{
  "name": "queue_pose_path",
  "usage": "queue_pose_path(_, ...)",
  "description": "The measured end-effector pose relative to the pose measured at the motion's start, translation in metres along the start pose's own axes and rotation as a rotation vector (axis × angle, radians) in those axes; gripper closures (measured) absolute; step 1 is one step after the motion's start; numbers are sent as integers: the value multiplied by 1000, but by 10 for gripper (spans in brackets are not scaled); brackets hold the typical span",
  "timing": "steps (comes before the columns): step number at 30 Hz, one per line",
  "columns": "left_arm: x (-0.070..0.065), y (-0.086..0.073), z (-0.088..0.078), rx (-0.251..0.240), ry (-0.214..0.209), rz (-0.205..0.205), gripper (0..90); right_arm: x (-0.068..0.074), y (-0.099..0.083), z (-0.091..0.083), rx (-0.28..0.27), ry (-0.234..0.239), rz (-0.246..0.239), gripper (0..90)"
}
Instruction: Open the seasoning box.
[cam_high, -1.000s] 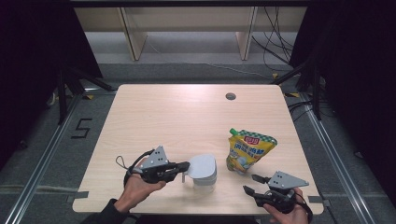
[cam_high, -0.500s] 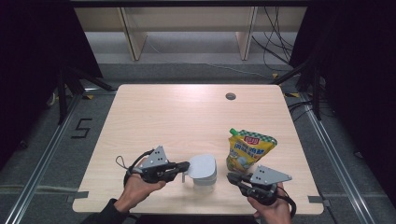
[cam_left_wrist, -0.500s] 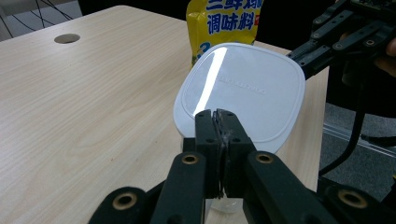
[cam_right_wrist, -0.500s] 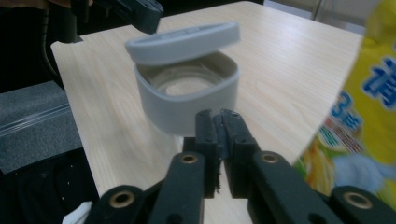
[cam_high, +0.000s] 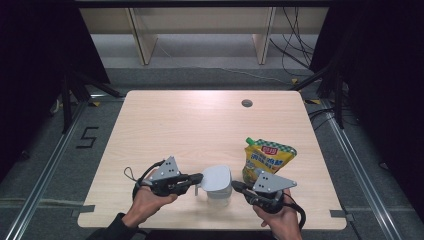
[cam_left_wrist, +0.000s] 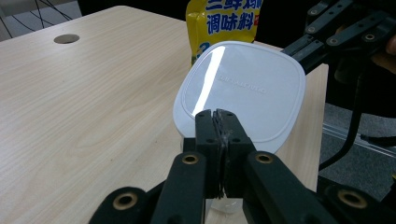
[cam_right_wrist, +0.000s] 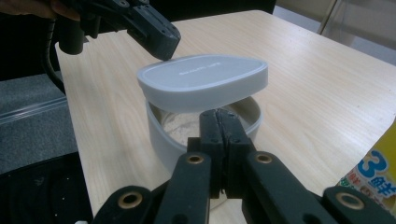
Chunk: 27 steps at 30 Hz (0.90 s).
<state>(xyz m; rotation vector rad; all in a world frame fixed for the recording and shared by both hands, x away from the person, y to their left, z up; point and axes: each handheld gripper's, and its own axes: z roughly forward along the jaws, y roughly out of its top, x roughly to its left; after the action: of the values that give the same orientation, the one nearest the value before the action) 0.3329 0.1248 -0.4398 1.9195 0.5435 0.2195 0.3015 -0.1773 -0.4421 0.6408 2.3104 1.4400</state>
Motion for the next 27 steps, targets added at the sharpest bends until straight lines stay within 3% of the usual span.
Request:
queue_pose_path(1,0,0,0,-1,2,-5,867,-1,1,1,9,9,-20,900)
queue_pose_path(3,1,-1,0,-4,1,-4,853,-1,3,2,6,14,-13,900)
queue_pose_path(4,2,-1,-1,-9,3,-22,835,0,4,4,-4,14,-15,900)
queue_pose_path(9,2,-8,-16,-23,2,-26,761,3,12,6,0,16,-55,892)
queue_pose_path(14,-2,-27,-20,43,1,8,649,5,18,7,-1,10,-72,885)
queue_pose_path(16,-3,-31,-20,54,2,-6,587,6,20,7,-5,6,-84,877)
queue_pose_path(17,-3,-33,-20,72,0,22,561,6,21,8,-7,10,-85,877)
queue_pose_path(20,-6,-43,-20,91,15,-12,509,9,24,10,-14,5,-77,877)
queue_pose_path(22,-5,-52,-20,115,20,-16,430,10,27,13,-13,24,-102,871)
queue_pose_path(27,-2,-60,-22,137,2,-65,391,12,35,17,-20,18,-117,870)
